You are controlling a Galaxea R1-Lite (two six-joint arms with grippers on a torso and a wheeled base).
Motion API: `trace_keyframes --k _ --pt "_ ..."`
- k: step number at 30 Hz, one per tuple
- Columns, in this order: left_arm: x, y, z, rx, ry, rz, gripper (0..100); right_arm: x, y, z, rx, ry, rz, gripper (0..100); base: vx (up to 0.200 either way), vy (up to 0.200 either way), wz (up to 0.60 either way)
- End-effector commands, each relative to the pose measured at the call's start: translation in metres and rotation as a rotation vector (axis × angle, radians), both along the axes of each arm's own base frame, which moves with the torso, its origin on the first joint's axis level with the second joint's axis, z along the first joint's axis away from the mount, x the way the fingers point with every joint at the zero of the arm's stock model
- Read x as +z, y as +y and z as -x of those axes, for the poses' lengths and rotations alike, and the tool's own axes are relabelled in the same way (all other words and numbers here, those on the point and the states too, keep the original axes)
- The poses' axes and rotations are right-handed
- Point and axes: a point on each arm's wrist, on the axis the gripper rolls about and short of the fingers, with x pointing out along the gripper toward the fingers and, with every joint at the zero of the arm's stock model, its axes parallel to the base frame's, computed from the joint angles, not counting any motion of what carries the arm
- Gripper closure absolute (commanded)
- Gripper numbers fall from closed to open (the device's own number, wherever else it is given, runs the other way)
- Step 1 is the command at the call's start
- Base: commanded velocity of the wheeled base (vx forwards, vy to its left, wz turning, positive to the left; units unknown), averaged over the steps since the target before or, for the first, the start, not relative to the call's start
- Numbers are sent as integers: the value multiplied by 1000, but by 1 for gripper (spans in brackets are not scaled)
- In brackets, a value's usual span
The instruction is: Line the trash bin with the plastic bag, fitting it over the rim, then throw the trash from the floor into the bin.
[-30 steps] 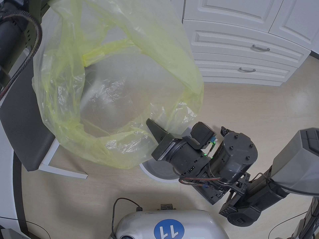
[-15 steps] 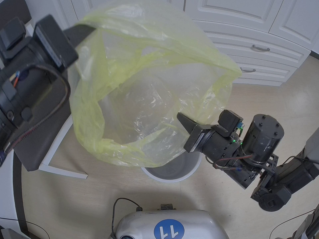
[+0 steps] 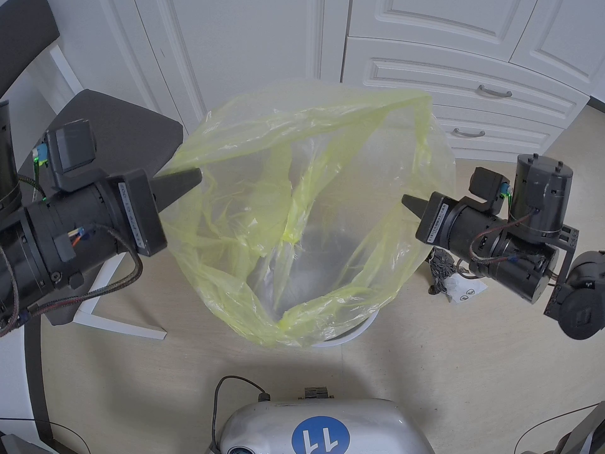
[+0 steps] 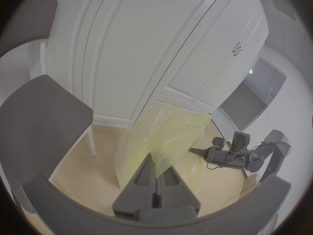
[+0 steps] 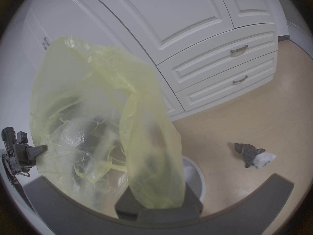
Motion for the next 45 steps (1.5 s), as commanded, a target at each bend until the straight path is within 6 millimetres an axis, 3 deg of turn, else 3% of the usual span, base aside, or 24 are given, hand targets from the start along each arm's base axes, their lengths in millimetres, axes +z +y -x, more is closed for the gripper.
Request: trace_keyframes --k 1,12,22,26,33,42,45 --pt "-12 -4 -15 21 45 -36 100 25 -16 11 -22 -23 -6 100 0 0 0" --pt "-37 -22 -52 64 75 -55 100 -1 -21 14 -10 18 238 100 0 0 0" --pt "-39 -18 -61 97 74 -51 100 -30 -32 18 10 34 472 100 0 0 0" --pt "-55 -26 -73 98 119 -91 100 -42 -38 24 31 37 570 100 0 0 0" --pt "-60 -27 -77 101 135 -100 100 -61 -35 25 83 99 663 100 0 0 0" --pt "-87 -45 -117 130 103 -59 100 -78 -31 -9 24 155 634 100 0 0 0" --pt "-105 -56 -142 146 47 27 100 -88 -31 -25 -20 152 600 100 0 0 0"
